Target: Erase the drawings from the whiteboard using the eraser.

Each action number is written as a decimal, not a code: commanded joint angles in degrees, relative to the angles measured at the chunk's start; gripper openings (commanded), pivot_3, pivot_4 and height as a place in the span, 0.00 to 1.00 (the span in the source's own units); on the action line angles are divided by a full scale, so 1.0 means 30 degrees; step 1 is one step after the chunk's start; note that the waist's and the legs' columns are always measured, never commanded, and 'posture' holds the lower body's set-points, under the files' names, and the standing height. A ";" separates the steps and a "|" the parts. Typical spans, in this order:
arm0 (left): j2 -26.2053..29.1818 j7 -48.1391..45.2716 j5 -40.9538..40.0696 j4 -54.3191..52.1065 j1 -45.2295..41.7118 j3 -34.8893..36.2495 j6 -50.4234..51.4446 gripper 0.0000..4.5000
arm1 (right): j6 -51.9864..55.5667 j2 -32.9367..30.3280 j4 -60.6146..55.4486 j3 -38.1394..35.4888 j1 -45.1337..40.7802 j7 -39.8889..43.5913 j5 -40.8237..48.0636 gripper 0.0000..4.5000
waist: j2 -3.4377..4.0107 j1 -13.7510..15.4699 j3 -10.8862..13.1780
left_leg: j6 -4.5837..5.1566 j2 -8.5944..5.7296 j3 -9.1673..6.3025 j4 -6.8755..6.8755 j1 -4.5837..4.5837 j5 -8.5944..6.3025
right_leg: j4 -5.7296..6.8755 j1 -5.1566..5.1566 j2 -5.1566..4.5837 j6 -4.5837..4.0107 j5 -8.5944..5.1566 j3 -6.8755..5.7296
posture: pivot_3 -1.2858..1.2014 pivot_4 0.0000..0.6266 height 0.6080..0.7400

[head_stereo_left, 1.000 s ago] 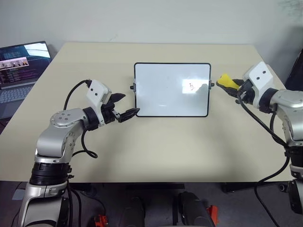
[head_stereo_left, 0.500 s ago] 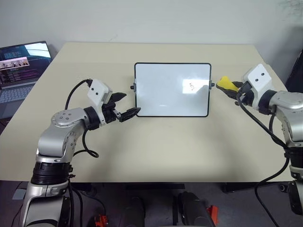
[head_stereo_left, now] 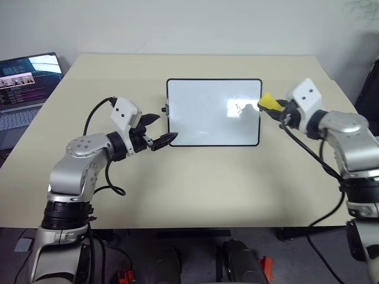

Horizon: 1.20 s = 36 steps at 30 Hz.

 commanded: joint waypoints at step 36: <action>-0.0126 -0.0060 0.0171 -0.0661 -0.0393 -0.0208 -0.0394 1.00 | -0.4979 0.2870 1.0393 0.3971 -0.3094 0.0852 -0.5795 0.23 | -0.0081 -0.0089 -0.0095 | 0.0004 -0.0002 -0.0008 0.0229 0.0103 0.0006 | 0.0054 0.0159 0.0008 0.0094 0.0072 0.0006 | 0.52 0.24 1.00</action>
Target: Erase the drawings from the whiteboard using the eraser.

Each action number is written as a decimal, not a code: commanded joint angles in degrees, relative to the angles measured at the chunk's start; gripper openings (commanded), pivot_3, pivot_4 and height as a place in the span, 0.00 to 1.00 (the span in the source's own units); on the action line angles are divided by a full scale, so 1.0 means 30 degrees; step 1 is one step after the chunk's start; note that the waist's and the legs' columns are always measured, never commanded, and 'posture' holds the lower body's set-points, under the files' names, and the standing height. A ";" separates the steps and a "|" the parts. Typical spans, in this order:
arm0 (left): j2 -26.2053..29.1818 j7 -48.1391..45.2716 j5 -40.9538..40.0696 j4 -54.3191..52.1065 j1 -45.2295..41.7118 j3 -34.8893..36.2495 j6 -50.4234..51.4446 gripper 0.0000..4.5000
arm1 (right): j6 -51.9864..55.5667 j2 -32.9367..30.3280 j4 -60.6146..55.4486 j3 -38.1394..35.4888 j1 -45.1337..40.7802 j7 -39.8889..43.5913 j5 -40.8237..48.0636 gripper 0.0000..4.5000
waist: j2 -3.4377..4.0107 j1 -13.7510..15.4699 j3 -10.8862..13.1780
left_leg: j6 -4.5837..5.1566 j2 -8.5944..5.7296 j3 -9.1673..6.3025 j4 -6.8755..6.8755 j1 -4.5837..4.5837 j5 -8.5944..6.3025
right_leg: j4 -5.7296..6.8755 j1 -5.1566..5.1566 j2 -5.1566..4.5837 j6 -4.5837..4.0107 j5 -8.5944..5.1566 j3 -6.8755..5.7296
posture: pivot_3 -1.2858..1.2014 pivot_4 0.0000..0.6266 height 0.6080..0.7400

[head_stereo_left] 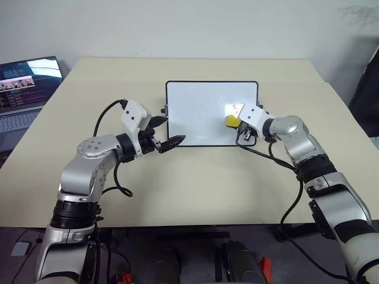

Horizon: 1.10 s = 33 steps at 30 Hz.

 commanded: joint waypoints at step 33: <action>0.0315 0.0069 0.0036 -0.0708 -0.0421 0.0281 -0.0141 1.00 | 0.0466 -0.0339 0.1465 0.0125 -0.0946 -0.1919 -0.1232 0.23 | -0.0001 -0.0036 0.0001 | 0.0021 0.0003 0.0017 0.0011 -0.0016 0.0015 | -0.0041 -0.0001 0.0000 -0.0005 0.0030 0.0013 | 0.52 0.24 1.00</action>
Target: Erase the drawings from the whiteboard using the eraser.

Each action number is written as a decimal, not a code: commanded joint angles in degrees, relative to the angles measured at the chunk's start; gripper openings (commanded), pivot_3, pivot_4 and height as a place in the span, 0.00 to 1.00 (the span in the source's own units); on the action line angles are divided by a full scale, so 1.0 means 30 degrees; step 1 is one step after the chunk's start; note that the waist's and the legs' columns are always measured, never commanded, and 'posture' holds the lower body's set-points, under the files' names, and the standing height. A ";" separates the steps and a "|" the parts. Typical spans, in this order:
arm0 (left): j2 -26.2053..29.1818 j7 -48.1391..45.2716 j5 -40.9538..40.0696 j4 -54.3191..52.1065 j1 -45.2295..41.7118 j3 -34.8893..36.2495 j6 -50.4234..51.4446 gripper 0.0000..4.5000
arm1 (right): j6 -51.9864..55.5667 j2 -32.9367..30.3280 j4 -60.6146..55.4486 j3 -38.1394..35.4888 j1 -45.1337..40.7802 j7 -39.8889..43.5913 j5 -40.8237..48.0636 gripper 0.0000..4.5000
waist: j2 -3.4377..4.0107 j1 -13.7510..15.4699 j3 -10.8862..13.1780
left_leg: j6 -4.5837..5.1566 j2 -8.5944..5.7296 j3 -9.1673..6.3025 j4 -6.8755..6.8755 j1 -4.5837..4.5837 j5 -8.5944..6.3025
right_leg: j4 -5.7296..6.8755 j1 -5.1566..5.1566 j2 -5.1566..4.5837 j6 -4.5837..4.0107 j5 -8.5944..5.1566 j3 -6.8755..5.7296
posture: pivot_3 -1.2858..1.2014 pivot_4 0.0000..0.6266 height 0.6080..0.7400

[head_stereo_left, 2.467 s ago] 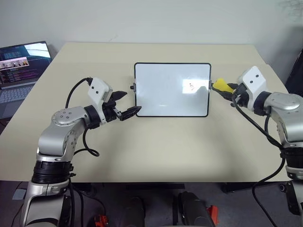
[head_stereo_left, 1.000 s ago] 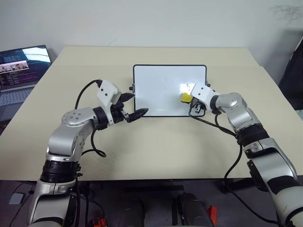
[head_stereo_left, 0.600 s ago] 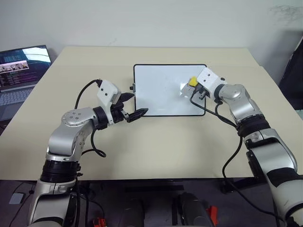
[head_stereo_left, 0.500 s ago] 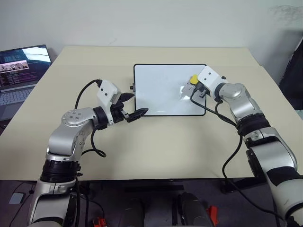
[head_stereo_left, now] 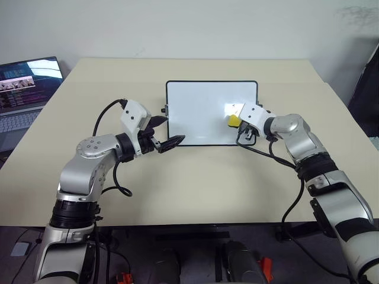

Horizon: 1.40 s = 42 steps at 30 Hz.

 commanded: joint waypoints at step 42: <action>0.0169 -0.0002 0.0289 -0.0576 -0.0397 0.0256 -0.0267 1.00 | -0.2546 0.1626 0.5559 -0.0068 -0.4352 -0.6085 -0.1806 0.23 | -0.0001 -0.0234 0.0007 | 0.0065 0.0010 0.0044 -0.0053 -0.0068 0.0045 | -0.0037 -0.0079 -0.0003 -0.0004 0.0025 0.0022 | 0.52 0.24 1.00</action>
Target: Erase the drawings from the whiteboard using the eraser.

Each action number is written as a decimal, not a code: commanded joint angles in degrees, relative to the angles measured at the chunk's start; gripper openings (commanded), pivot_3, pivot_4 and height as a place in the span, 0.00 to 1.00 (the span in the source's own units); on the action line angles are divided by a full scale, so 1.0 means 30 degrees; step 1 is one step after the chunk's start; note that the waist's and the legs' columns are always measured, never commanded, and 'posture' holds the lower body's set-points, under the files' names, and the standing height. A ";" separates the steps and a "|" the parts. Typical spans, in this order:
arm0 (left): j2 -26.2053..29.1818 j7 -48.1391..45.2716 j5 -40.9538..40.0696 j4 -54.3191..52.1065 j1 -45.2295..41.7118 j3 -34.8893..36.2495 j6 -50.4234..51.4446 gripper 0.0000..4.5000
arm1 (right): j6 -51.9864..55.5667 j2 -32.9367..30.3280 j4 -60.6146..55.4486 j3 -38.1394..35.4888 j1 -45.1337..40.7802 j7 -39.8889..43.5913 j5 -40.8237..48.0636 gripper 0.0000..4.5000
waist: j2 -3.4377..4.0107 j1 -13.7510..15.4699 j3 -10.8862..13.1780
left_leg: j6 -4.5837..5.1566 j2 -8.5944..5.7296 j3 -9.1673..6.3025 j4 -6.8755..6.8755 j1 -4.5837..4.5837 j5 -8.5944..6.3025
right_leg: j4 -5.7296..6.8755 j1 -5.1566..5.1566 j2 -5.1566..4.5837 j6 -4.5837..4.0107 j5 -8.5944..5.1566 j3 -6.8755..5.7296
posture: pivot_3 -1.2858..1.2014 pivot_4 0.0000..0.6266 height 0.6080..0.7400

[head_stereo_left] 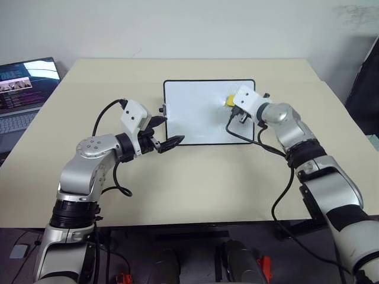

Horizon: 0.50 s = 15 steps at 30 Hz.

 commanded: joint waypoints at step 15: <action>0.0185 -0.0024 -0.0094 -0.0616 -0.0326 0.0323 -0.0248 1.00 | 0.0958 -0.0913 -0.2207 0.1842 0.2608 0.6889 -0.0571 0.23 | -0.0004 -0.0105 -0.0005 | -0.0014 0.0002 -0.0004 -0.0068 0.0060 -0.0010 | -0.0002 0.0021 0.0002 0.0037 0.0009 -0.0004 | 0.52 0.24 1.00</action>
